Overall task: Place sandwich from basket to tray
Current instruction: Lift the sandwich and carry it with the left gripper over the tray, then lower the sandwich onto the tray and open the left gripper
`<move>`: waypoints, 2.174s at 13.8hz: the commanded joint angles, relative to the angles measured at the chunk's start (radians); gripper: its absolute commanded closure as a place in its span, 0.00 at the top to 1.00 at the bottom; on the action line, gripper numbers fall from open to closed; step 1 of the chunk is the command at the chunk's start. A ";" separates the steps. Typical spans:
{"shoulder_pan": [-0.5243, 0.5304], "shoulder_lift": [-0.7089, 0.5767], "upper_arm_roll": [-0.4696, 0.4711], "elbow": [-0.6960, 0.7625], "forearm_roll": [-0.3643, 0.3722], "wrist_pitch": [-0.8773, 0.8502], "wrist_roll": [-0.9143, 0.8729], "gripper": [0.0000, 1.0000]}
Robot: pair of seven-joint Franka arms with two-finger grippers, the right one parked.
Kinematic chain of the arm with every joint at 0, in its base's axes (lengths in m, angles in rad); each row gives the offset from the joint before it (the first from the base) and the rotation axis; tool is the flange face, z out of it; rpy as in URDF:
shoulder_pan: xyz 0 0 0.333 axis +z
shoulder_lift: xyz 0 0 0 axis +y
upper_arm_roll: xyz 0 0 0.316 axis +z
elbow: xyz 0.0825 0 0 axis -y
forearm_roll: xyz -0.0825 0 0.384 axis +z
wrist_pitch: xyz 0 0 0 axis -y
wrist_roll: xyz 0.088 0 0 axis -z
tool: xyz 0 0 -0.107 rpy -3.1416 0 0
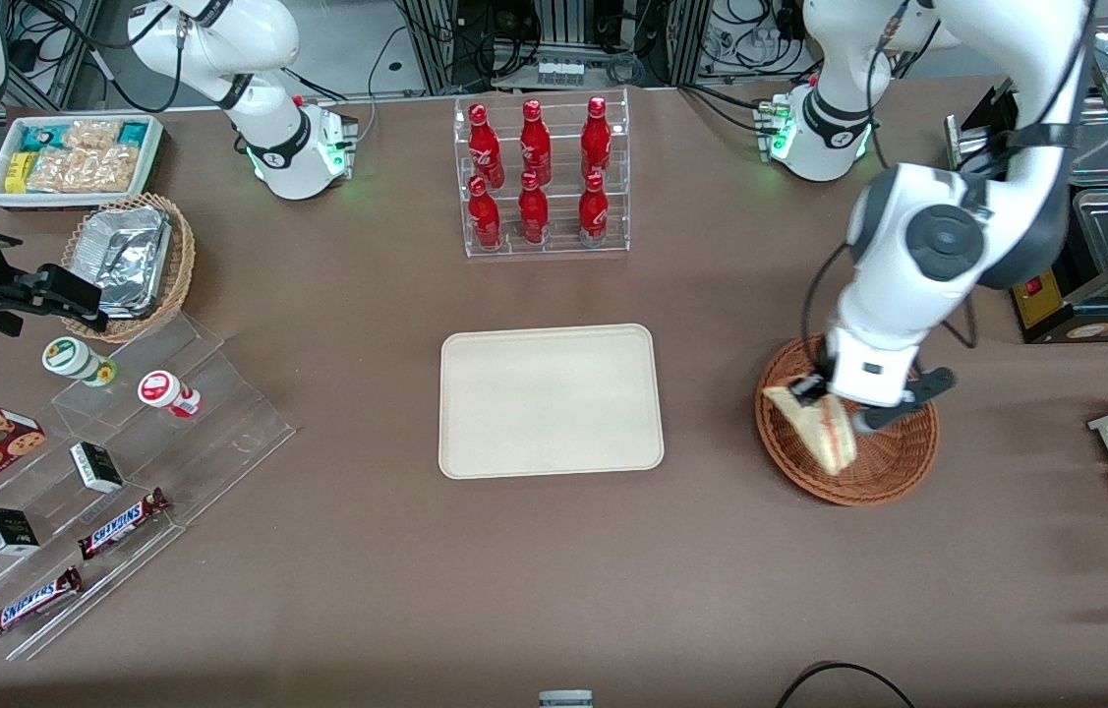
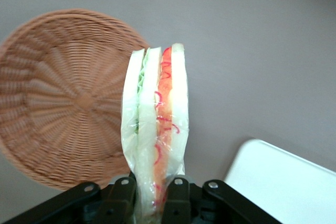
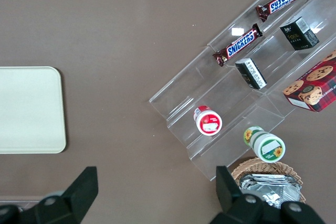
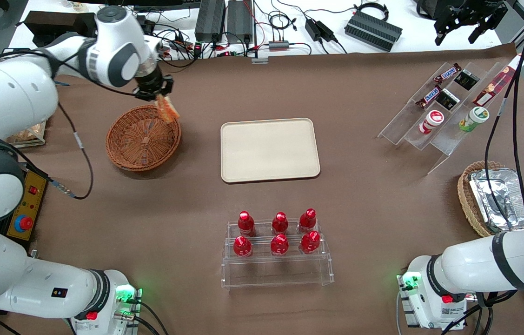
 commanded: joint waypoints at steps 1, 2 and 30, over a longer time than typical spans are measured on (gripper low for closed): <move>-0.108 0.102 0.009 0.143 0.010 -0.041 -0.019 0.13; -0.139 0.125 0.007 0.173 0.010 -0.049 -0.017 0.13; -0.528 0.615 0.016 0.526 0.079 0.034 -0.054 1.00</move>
